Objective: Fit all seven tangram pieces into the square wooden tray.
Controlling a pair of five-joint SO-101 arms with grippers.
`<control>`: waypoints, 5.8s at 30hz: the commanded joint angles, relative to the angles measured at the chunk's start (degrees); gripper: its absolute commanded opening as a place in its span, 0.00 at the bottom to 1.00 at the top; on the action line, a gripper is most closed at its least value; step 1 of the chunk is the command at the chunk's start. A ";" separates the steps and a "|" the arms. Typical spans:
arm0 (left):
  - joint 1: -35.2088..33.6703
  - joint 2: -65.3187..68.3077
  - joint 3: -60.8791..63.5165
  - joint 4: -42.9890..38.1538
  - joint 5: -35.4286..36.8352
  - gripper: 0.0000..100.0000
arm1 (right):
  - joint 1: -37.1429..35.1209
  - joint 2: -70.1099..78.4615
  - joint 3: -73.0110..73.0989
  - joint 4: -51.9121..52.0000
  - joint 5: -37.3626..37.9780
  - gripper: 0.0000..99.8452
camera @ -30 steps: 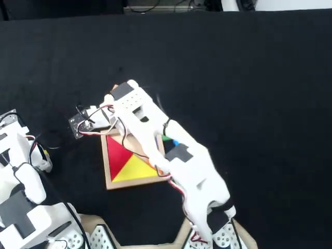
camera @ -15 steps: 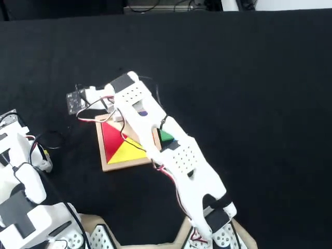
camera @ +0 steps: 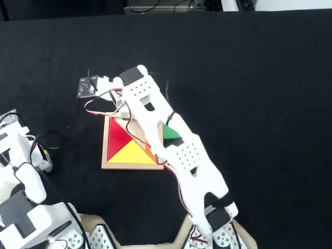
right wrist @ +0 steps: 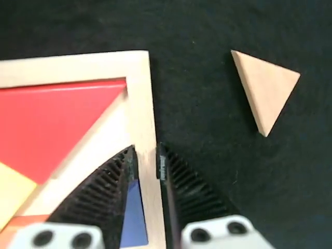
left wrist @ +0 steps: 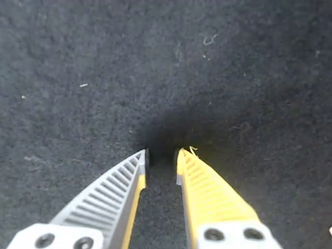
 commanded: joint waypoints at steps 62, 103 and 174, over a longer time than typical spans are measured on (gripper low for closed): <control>-1.10 -0.88 0.04 -0.62 0.09 0.11 | -5.71 5.05 -9.71 13.10 -8.88 0.01; -1.19 -1.23 0.84 -0.79 0.09 0.11 | 2.99 15.08 -25.80 -28.75 -19.08 0.11; -2.68 -1.32 0.84 -0.88 0.09 0.11 | 16.35 -12.70 6.73 13.80 10.46 0.29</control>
